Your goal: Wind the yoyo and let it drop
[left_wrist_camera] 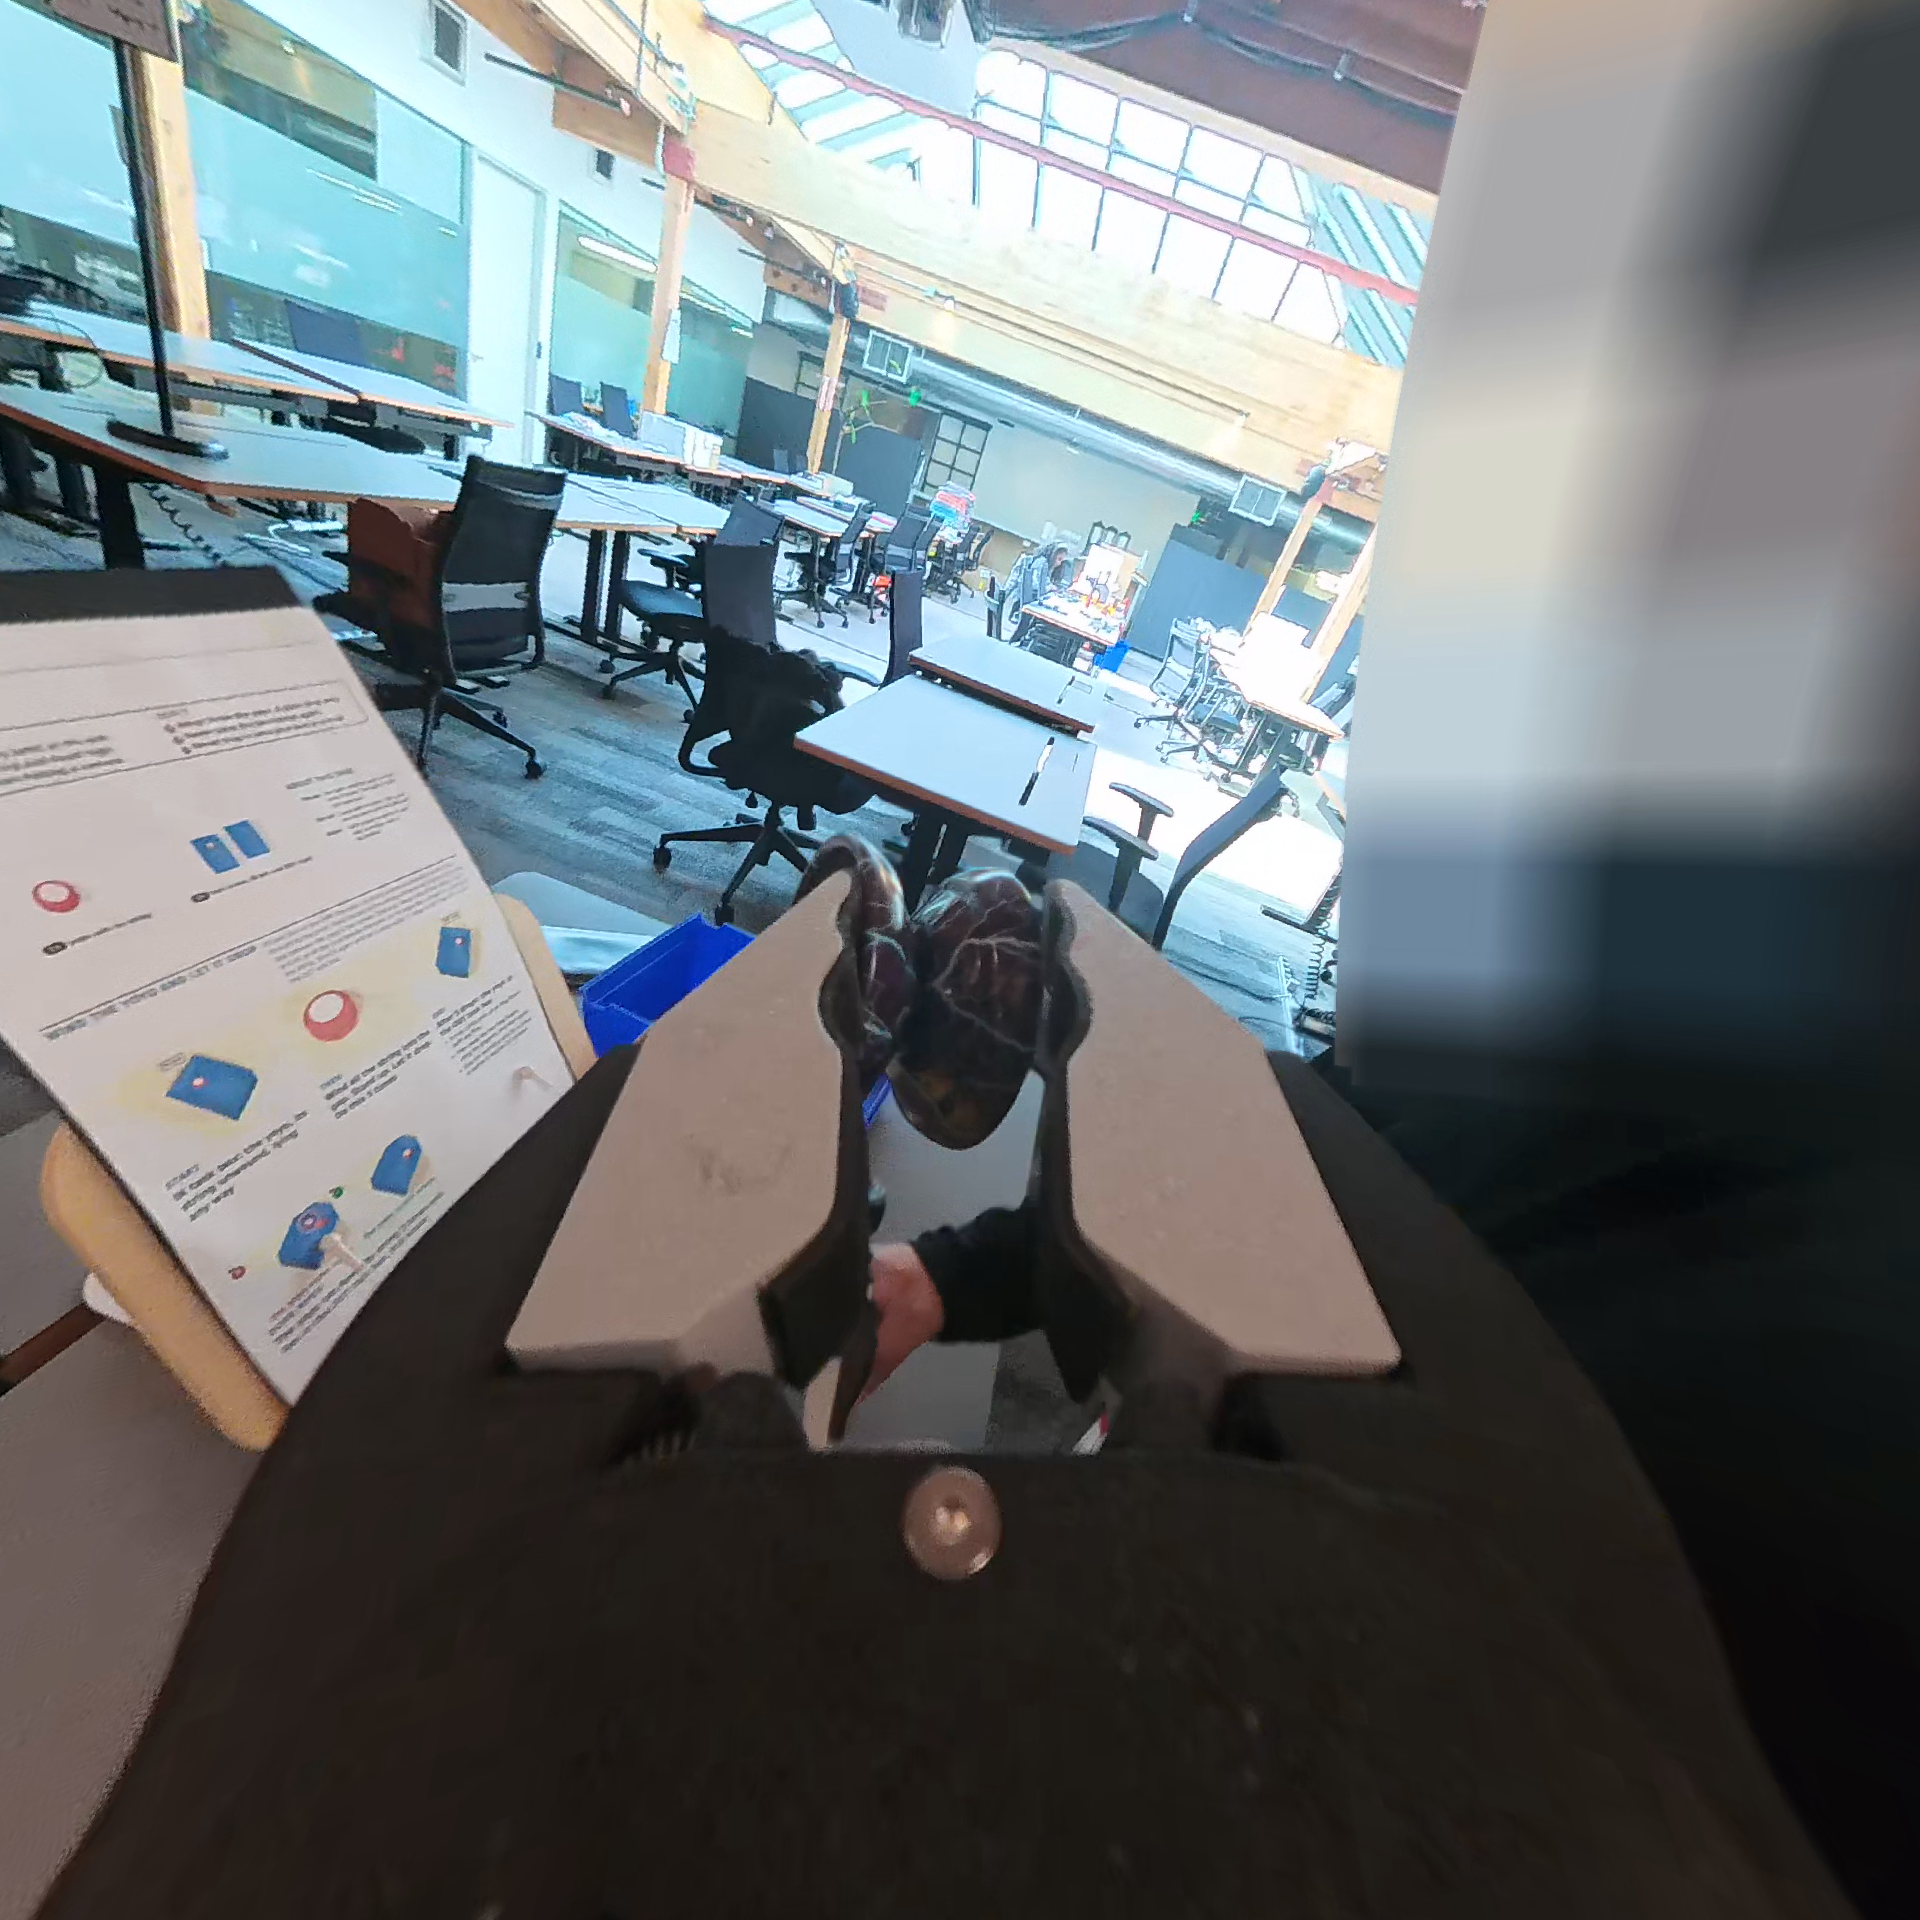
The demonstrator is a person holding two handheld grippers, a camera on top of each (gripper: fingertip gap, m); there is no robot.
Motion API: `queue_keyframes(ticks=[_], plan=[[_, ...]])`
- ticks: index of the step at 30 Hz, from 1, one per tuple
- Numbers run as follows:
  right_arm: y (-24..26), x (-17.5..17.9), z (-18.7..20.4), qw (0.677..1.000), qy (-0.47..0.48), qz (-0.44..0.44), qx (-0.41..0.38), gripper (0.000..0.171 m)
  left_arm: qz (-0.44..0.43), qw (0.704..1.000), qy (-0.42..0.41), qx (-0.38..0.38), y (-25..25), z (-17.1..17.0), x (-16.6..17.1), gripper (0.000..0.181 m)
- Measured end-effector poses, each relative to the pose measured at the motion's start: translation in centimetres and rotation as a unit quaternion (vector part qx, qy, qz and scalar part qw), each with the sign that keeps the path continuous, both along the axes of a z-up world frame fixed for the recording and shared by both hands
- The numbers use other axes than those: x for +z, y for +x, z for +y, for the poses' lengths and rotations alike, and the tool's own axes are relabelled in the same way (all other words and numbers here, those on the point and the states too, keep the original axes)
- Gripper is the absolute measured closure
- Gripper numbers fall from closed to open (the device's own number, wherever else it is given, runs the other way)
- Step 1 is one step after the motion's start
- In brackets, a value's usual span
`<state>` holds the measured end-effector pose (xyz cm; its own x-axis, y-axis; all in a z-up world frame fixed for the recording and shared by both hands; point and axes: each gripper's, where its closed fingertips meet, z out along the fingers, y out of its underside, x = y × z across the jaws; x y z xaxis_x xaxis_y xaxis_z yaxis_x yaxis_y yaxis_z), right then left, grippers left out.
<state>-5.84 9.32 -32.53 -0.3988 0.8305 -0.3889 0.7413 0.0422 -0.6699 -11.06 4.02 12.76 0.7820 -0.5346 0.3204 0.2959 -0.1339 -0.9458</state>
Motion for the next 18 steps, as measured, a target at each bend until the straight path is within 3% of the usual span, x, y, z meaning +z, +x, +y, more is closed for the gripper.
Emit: queue_keyframes(ticks=[6,9,13,18], plan=[[-5.7,-0.5,-4.2,0.999,0.018,0.027,-0.001,0.095,0.015,1.0,0.005,0.014,1.1,0.5,1.9,0.151],[-7.2,-0.7,-7.5,0.999,0.02,0.016,0.039,0.092,0.033,0.999,0.001,0.035,0.5,0.8,2.6,0.151],[-6.5,0.6,-9.5,0.998,-0.004,0.033,0.062,0.095,0.038,0.998,0.009,0.049,0.2,0.1,3.7,0.151],[-5.4,2.5,-9.0,0.994,-0.066,0.069,0.047,0.106,0.039,0.998,0.025,0.038,1.0,-1.0,4.7,0.151]])
